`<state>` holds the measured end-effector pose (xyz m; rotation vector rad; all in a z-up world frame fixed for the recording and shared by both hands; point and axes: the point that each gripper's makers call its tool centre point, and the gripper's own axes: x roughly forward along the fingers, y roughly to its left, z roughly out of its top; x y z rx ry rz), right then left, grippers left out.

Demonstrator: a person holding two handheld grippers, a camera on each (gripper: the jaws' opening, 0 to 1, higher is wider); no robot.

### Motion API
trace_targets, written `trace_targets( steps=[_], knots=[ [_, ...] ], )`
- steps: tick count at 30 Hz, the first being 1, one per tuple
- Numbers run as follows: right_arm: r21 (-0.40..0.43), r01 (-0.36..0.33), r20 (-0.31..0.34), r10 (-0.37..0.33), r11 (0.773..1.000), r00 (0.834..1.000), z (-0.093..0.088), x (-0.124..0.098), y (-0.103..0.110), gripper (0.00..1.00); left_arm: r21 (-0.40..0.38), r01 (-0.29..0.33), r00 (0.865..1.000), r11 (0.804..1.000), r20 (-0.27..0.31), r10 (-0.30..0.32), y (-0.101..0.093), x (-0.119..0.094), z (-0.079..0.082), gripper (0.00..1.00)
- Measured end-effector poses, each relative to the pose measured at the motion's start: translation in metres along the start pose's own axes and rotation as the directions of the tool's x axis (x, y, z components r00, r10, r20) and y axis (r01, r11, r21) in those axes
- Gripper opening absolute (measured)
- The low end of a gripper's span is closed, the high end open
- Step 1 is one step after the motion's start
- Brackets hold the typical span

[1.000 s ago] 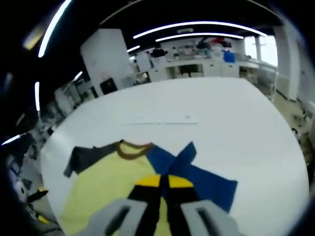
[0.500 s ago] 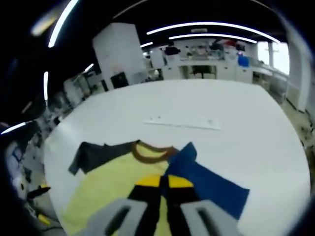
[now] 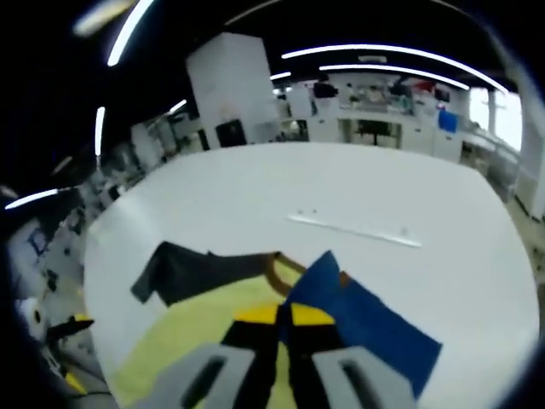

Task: Fold the garment on the visible template until the final outline fits inside the template.

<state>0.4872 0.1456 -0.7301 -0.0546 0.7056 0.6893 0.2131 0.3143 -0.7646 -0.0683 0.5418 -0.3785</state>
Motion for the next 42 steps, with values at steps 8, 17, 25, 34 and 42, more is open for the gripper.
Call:
trace_targets(
  steps=[8,17,25,34,42],
  knots=[
    [-0.061,-0.093,-0.022,0.092,0.994,0.996,0.002,0.011,0.034,0.00,0.007,0.011,1.000,1.000,-0.026,-0.011,-0.002,0.000,-0.005,0.99],
    [-0.112,-0.170,-0.022,0.168,0.979,0.985,0.002,0.024,0.067,0.00,-0.008,-0.001,1.000,1.000,-0.014,0.001,0.001,0.001,-0.004,0.99],
    [-0.139,-0.221,-0.021,0.220,0.965,0.975,-0.003,0.034,0.091,0.00,-0.010,-0.011,1.000,1.000,-0.009,0.011,0.001,0.000,-0.003,0.99],
    [-0.211,-0.234,-0.043,0.230,0.949,0.972,-0.022,0.047,0.116,0.00,-0.006,-0.020,1.000,1.000,-0.013,0.020,0.003,0.000,-0.004,0.99],
    [-0.241,-0.268,-0.057,0.262,0.933,0.963,-0.040,0.061,0.139,0.00,-0.006,-0.033,0.999,0.999,-0.012,0.033,0.005,0.000,-0.003,0.99]
  ],
)
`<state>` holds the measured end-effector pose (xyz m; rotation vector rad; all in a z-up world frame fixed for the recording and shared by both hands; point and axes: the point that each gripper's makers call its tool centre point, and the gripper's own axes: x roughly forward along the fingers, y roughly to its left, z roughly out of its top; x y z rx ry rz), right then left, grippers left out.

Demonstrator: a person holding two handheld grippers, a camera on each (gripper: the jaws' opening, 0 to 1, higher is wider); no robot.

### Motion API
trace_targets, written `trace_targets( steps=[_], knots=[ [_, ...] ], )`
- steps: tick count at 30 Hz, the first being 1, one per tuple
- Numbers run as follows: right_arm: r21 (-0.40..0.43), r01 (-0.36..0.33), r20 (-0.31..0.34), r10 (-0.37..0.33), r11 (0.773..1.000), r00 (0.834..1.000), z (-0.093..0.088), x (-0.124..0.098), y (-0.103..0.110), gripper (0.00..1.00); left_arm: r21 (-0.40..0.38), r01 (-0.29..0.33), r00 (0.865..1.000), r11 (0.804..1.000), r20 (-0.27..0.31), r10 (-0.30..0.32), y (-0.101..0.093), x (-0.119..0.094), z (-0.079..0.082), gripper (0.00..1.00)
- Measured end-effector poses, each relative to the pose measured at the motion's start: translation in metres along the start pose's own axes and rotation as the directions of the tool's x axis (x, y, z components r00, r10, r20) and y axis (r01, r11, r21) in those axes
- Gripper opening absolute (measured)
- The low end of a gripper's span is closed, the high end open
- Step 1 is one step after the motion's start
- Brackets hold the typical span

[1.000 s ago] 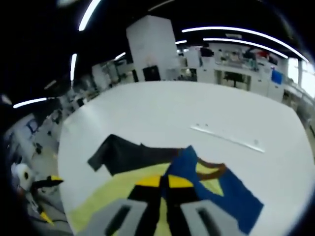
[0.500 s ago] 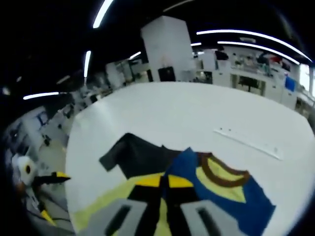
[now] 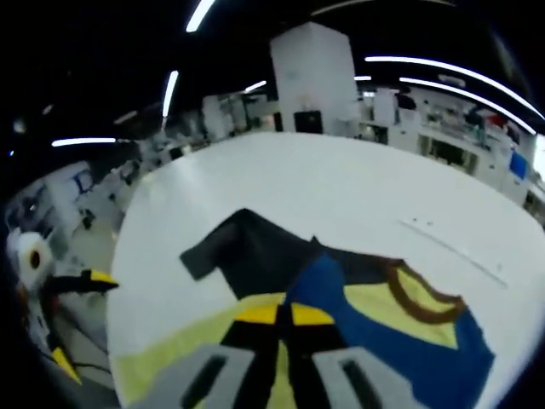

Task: Fold the garment on the visible template until the final outline fits inside the template.

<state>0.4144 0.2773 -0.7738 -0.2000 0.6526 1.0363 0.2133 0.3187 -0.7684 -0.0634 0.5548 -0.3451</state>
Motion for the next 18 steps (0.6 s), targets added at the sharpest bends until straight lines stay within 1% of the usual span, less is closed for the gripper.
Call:
trace_targets(
  steps=[4,7,10,12,16,18],
  knots=[
    [-0.013,-0.013,0.005,0.013,1.000,1.000,-0.004,0.008,0.009,0.00,0.003,-0.004,1.000,1.000,0.002,0.004,0.001,0.000,0.000,0.99],
    [0.001,-0.010,0.014,0.010,1.000,1.000,-0.006,0.013,0.009,0.00,0.005,-0.008,1.000,1.000,0.004,0.008,0.001,0.000,0.001,0.99],
    [0.038,-0.005,0.022,0.004,0.999,1.000,-0.009,0.019,0.008,0.00,0.009,-0.009,1.000,1.000,-0.001,0.009,0.002,0.000,0.000,0.99],
    [0.054,-0.009,0.014,0.009,0.999,1.000,-0.013,0.021,0.009,0.00,0.011,-0.009,1.000,1.000,-0.002,0.009,0.001,0.000,0.000,0.99],
    [0.052,-0.006,-0.006,0.006,0.999,1.000,-0.022,0.023,0.012,0.00,0.010,-0.014,1.000,1.000,-0.002,0.014,0.002,0.000,0.000,0.99],
    [0.079,-0.008,-0.006,0.009,0.997,1.000,-0.024,0.024,0.012,0.00,0.010,-0.015,1.000,1.000,-0.003,0.015,0.003,0.000,0.000,0.99]
  ],
)
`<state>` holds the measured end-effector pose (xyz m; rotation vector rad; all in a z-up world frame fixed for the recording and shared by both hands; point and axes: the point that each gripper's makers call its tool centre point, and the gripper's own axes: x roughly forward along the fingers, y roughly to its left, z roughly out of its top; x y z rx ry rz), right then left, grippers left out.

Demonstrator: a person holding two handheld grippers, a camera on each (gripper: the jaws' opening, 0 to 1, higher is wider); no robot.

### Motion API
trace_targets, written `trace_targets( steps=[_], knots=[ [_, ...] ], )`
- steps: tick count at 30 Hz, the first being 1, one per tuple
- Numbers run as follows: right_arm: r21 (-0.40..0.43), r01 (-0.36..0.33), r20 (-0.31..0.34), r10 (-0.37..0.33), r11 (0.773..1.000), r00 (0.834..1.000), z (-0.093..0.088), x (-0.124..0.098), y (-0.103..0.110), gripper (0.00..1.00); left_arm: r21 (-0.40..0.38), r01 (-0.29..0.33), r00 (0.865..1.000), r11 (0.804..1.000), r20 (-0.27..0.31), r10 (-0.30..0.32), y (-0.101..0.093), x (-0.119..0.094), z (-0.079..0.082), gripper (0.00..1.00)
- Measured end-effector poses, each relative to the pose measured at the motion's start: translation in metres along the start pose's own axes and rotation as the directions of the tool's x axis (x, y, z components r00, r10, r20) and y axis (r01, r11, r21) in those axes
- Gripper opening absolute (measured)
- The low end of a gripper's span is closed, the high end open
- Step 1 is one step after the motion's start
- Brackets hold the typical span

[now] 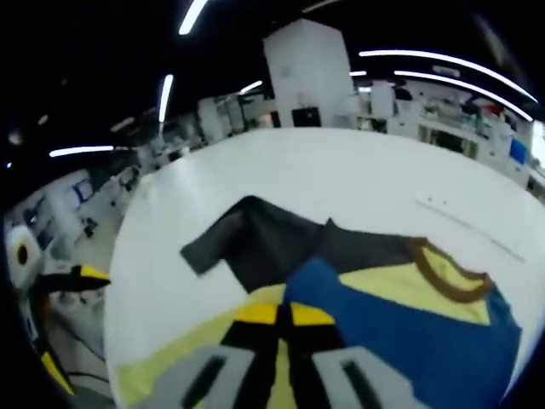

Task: Fold the garment on the visible template until the final outline fits inside the template.

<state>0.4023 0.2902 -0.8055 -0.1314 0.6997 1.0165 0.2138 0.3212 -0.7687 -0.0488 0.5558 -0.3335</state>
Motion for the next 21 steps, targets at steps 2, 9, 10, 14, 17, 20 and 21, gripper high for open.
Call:
trace_targets(
  steps=[2,9,10,14,17,20,21],
  knots=[
    [0.026,-0.005,-0.003,0.005,1.000,1.000,-0.002,0.002,0.002,0.00,0.002,0.001,1.000,1.000,-0.001,-0.001,0.000,0.000,0.000,0.99],
    [0.058,-0.005,-0.011,0.006,0.998,1.000,-0.009,0.001,0.003,0.11,0.006,-0.014,1.000,1.000,0.001,0.014,0.003,-0.002,0.000,0.99],
    [0.063,-0.002,-0.005,0.002,0.998,1.000,-0.008,0.001,0.002,0.17,0.005,-0.014,1.000,1.000,0.001,0.014,0.004,-0.002,0.000,0.99],
    [0.092,0.007,0.010,-0.008,0.996,1.000,-0.007,-0.003,-0.004,0.42,0.014,-0.022,1.000,1.000,-0.007,0.022,0.005,-0.002,-0.002,0.99],
    [0.101,0.015,0.026,-0.018,0.995,0.999,-0.004,-0.009,-0.009,0.55,0.023,-0.024,1.000,0.999,-0.009,0.024,0.005,-0.002,-0.002,0.99],
    [0.107,0.041,0.044,-0.046,0.993,0.998,-0.002,-0.017,-0.017,0.75,0.029,-0.028,1.000,0.999,-0.010,0.028,0.007,-0.002,-0.002,0.99],
    [0.108,0.047,0.047,-0.052,0.993,0.998,-0.003,-0.020,-0.020,0.80,0.031,-0.028,1.000,0.999,-0.011,0.028,0.007,-0.003,-0.001,0.99]
  ],
)
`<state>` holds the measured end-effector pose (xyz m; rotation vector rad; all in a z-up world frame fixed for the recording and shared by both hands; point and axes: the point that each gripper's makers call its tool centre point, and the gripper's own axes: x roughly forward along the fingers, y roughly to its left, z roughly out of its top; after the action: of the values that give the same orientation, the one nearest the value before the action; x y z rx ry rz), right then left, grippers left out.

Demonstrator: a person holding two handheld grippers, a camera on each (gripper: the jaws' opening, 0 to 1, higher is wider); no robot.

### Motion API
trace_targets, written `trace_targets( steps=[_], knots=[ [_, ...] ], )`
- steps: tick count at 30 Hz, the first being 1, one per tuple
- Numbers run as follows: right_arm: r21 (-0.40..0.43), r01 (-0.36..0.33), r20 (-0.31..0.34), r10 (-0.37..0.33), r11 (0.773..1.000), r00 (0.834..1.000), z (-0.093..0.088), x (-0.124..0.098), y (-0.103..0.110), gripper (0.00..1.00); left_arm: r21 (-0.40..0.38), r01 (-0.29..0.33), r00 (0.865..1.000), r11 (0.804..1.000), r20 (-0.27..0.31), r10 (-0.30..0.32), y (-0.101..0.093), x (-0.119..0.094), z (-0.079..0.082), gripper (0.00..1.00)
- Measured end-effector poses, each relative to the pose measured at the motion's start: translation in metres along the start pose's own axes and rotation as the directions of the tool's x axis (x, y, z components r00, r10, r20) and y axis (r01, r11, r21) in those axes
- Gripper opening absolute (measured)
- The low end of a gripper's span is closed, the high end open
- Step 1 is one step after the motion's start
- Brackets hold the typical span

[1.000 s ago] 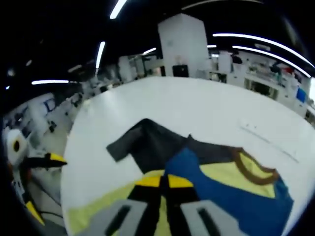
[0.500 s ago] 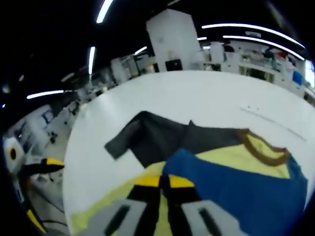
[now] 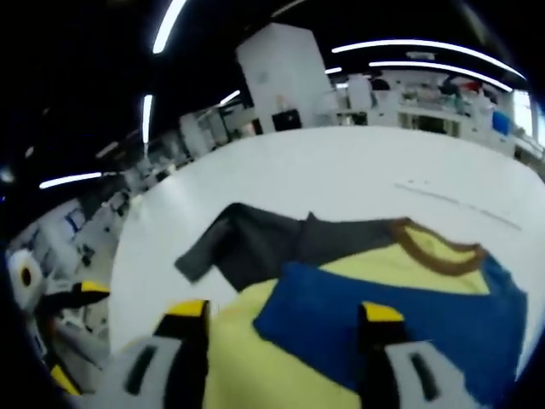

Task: Fold the garment on the visible template until the final outline fits inside the template.

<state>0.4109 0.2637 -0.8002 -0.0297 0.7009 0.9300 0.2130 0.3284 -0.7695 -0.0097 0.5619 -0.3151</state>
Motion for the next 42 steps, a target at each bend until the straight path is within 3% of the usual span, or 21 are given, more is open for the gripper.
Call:
trace_targets(
  steps=[7,16,28,42],
  knots=[
    [-0.012,0.035,0.033,-0.035,0.999,0.999,0.000,-0.029,-0.023,0.95,0.013,-0.004,1.000,1.000,-0.005,0.004,0.003,0.001,0.003,0.99],
    [-0.035,0.081,0.053,-0.079,0.996,0.995,-0.007,-0.070,-0.058,0.99,0.028,-0.011,1.000,1.000,-0.002,0.011,0.008,-0.001,0.011,0.99],
    [-0.055,0.164,0.069,-0.161,0.985,0.985,-0.024,-0.125,-0.109,0.90,0.037,-0.029,1.000,0.999,-0.005,0.030,0.020,0.007,0.018,0.98],
    [-0.051,0.231,0.037,-0.229,0.972,0.973,-0.060,-0.157,-0.147,0.65,0.050,-0.019,1.000,0.999,0.019,0.018,0.035,0.041,0.039,0.77]
  ],
)
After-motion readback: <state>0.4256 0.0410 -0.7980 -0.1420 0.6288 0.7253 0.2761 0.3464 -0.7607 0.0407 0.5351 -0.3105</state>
